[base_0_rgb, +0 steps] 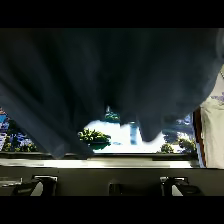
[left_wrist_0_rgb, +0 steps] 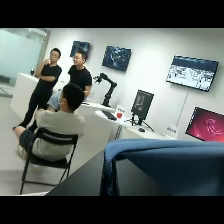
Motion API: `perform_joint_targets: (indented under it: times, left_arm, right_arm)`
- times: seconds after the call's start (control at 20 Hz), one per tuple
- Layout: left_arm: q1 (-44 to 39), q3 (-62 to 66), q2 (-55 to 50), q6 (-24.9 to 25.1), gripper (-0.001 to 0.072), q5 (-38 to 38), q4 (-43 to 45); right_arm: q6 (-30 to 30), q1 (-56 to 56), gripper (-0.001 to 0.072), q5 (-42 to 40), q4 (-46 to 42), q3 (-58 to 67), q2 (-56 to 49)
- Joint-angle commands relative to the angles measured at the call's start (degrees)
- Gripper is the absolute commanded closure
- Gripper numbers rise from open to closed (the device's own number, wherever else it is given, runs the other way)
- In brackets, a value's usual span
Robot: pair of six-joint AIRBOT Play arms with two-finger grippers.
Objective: Fold the clothes and pants, and hang the long-sleeved shirts on hangers.
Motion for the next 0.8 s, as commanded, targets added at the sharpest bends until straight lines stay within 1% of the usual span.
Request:
perform_joint_targets:
  times: [0.0, 0.1, 0.15, 0.2, 0.3, 0.4, 0.5, 0.6, 0.7, 0.75]
  left_arm:
    - [0.0, 0.13, -6.62, 0.39, 0.0687, 5.79, 2.84]
    - [-2.23, -1.29, -15.02, 0.44, 0.0687, 0.98, 2.89]
    - [-4.24, -2.05, -20.22, 0.57, 0.0687, -0.2, 2.89]
    - [-6.29, -2.56, -25.35, 1.99, 0.0686, -0.7, 2.89]
    - [-10.49, -2.75, -36.57, 2.51, 0.0686, -1.36, 2.86]
    - [-13.53, -2.73, -46.45, 2.32, 0.0685, -4.09, 2.84]
    - [-15.08, -2.73, -53.86, 0.39, 0.0683, -9.86, 2.86]
    - [-15.89, -2.73, -58.95, -2.16, 0.0683, -15.04, 2.86]
    - [-16.11, -2.73, -61.11, -4.0, 0.0682, -17.18, 2.89]
    - [-15.72, -2.69, -60.98, -3.96, 0.0594, -17.09, 2.89]
  right_arm:
    - [6.73, 0.0, 0.0669, 14.8, -1.18, -0.85, -4.68]
    - [8.02, 0.0, 0.0669, 21.86, -1.22, -5.05, -10.12]
    - [8.02, 0.0, 0.0669, 22.38, -1.2, -8.22, -12.9]
    - [7.93, 0.0, 0.0669, 20.85, -1.25, -12.04, -16.0]
    - [8.5, 0.0, 0.0668, 13.86, -0.76, -19.21, -22.47]
    - [11.58, 0.0, 0.0668, 9.18, 1.75, -23.28, -29.51]
    - [13.38, 0.11, 0.0668, 10.29, 5.11, -24.24, -36.54]
    - [13.84, 0.9, 0.0668, 12.66, 8.04, -24.24, -41.99]
    - [13.81, 2.12, 0.0668, 12.68, 8.9, -24.22, -44.78]
    - [13.6, 2.23, 0.0666, 11.37, 8.96, -24.17, -45.03]
